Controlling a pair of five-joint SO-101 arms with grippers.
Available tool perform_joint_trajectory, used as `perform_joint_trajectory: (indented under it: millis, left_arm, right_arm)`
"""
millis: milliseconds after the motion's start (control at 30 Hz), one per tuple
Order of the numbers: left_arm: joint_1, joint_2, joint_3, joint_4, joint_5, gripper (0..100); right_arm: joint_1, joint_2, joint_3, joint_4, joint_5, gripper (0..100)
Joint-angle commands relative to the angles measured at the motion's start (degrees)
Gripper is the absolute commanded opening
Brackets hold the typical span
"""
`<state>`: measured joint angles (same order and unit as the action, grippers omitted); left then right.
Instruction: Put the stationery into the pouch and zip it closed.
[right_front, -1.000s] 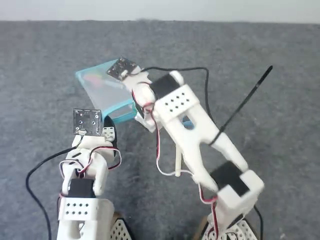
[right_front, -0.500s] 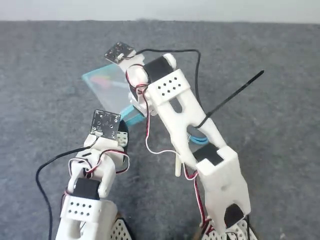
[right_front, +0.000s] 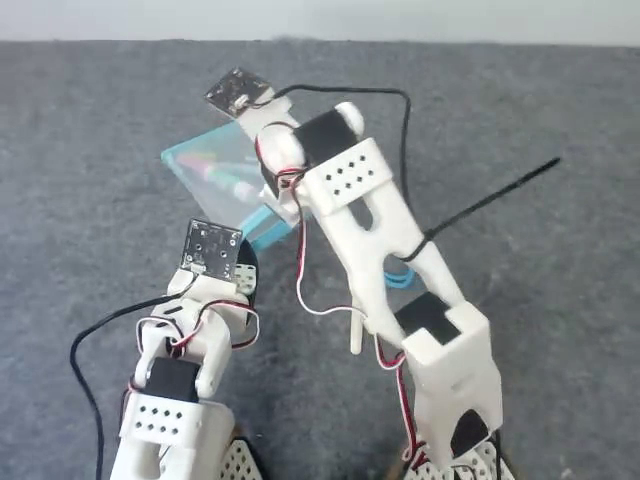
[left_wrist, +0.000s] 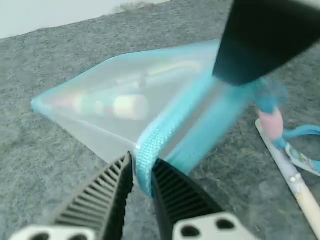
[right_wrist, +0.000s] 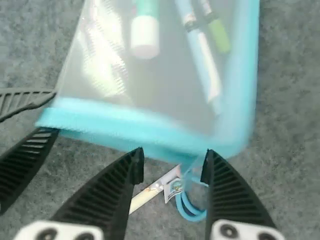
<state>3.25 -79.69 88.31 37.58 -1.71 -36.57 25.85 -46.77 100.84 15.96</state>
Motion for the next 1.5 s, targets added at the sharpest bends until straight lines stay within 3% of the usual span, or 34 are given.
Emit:
perform_joint_trajectory:
  millis: [0, 133, 300, 633, 933, 1133, 1333, 1467]
  left_arm:
    - [0.4, -0.7, -1.0, 0.3, -0.4, 1]
    - [-4.8, -0.8, -1.1, -2.7, 0.2, 1]
    - [-13.0, -0.8, -3.0, -3.5, 6.5, 1]
    - [-16.4, -0.8, -3.6, -3.6, 9.3, 1]
    - [-16.4, -0.8, -3.6, -3.8, 9.2, 1]
    - [-16.4, -0.8, -3.6, -3.8, 9.2, 1]
    - [-16.3, -0.8, -3.6, -3.8, 9.2, 1]
    - [-16.3, -0.8, -3.6, -3.8, 9.2, 1]
  right_arm:
    - [4.7, -8.5, 3.0, 2.2, -0.2, 19.5]
    - [10.2, -16.5, 11.3, 2.2, -0.5, 19.4]
    - [11.3, -29.1, 34.5, 0.3, -0.4, 19.4]
    - [9.5, -43.5, 78.6, -26.7, -0.8, 19.4]
    - [1.3, -43.5, 82.5, -29.1, -8.5, 14.2]
    - [-3.4, -43.4, 82.5, -33.8, -19.3, 13.9]
    - [-4.2, -36.8, 80.1, -33.1, -24.1, 26.0]
    - [-4.1, -29.8, 73.3, -28.1, -24.2, 27.0]
